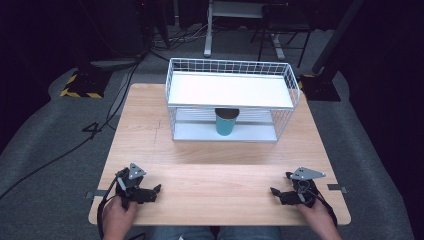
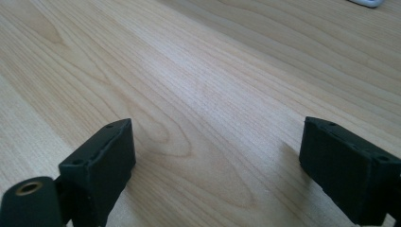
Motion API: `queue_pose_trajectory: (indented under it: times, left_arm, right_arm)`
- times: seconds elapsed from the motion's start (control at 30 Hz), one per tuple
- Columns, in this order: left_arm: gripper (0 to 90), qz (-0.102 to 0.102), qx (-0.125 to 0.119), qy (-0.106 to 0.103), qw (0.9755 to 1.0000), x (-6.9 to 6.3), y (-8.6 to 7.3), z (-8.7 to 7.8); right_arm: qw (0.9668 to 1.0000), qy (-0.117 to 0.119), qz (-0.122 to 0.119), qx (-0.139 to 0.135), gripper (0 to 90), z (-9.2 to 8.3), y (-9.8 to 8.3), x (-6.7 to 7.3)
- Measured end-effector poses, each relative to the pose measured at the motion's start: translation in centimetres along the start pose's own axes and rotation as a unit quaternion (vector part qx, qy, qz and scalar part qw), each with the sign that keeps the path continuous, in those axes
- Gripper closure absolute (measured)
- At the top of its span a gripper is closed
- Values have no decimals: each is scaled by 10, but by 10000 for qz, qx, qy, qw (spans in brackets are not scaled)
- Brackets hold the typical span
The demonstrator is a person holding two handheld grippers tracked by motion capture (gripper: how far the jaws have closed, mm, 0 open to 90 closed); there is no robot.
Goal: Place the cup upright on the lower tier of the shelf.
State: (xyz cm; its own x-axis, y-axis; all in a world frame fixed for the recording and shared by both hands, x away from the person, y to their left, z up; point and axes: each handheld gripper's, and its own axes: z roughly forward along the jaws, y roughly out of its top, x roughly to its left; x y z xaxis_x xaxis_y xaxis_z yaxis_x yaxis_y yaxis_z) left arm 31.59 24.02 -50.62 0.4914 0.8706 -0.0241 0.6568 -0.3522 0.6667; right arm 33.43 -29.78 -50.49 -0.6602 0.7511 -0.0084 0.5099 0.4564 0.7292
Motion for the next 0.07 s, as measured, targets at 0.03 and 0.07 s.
queue_pose_trajectory:
  times: [0.03, 0.07]
  left_arm:
    - [0, 0, 1, 1, 10000, 0, 0, 0]
    - [0, 0, 1, 1, 10000, 0, 0, 0]
  right_arm:
    - [10000, 0, 1, 0, 118, 0, 0, 0]
    - [10000, 0, 1, 0, 118, 0, 0, 0]
